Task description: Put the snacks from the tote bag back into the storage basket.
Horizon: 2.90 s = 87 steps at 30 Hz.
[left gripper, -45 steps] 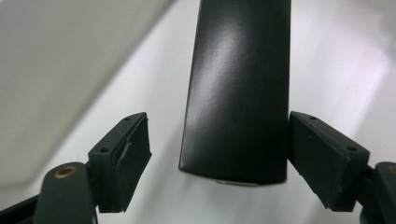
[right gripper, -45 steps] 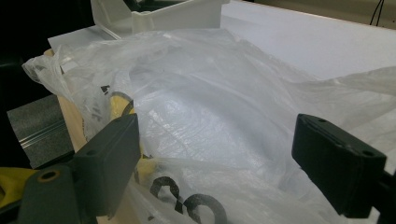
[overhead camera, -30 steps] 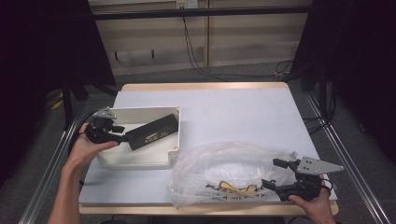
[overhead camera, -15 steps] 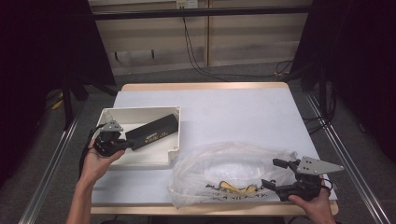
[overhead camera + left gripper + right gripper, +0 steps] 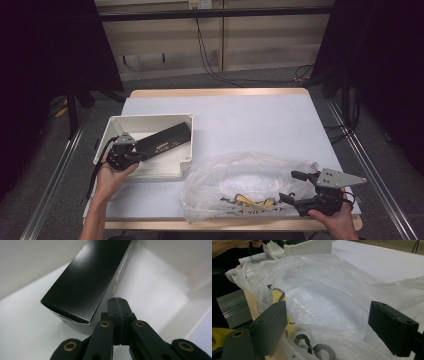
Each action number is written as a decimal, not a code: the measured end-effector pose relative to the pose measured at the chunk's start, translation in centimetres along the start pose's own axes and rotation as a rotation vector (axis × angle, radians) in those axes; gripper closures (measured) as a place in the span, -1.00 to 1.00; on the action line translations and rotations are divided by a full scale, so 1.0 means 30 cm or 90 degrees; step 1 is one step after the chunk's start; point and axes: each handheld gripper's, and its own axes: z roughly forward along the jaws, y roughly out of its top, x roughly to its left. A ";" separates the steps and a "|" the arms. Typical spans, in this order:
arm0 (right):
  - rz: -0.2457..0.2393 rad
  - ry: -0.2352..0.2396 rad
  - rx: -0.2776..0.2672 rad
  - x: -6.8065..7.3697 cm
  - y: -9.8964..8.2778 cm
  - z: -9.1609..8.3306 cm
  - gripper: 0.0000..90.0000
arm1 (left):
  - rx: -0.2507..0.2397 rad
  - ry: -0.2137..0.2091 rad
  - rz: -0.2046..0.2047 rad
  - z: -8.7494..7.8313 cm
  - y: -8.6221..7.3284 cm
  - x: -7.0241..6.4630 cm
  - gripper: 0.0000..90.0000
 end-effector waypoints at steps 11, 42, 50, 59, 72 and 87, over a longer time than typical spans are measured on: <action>0.001 0.000 0.002 0.000 -0.002 0.001 -0.67 | 0.011 0.003 -0.005 0.045 0.013 0.011 1.00; 0.007 0.003 0.000 -0.006 -0.001 0.008 -0.67 | 0.006 -0.015 -0.038 0.127 0.077 0.027 1.00; 0.004 0.002 0.000 -0.004 -0.001 0.007 -0.67 | 0.002 -0.009 -0.050 0.138 0.082 0.043 1.00; 0.001 0.002 0.001 -0.003 0.001 0.006 -0.67 | -0.006 -0.004 -0.060 0.146 0.089 0.061 1.00; 0.002 -0.001 0.000 -0.002 -0.001 0.000 -0.67 | -0.009 0.017 -0.078 0.172 0.099 0.085 1.00; 0.002 -0.004 0.002 0.002 -0.005 -0.002 -0.67 | -0.019 0.026 -0.081 0.178 0.097 0.091 1.00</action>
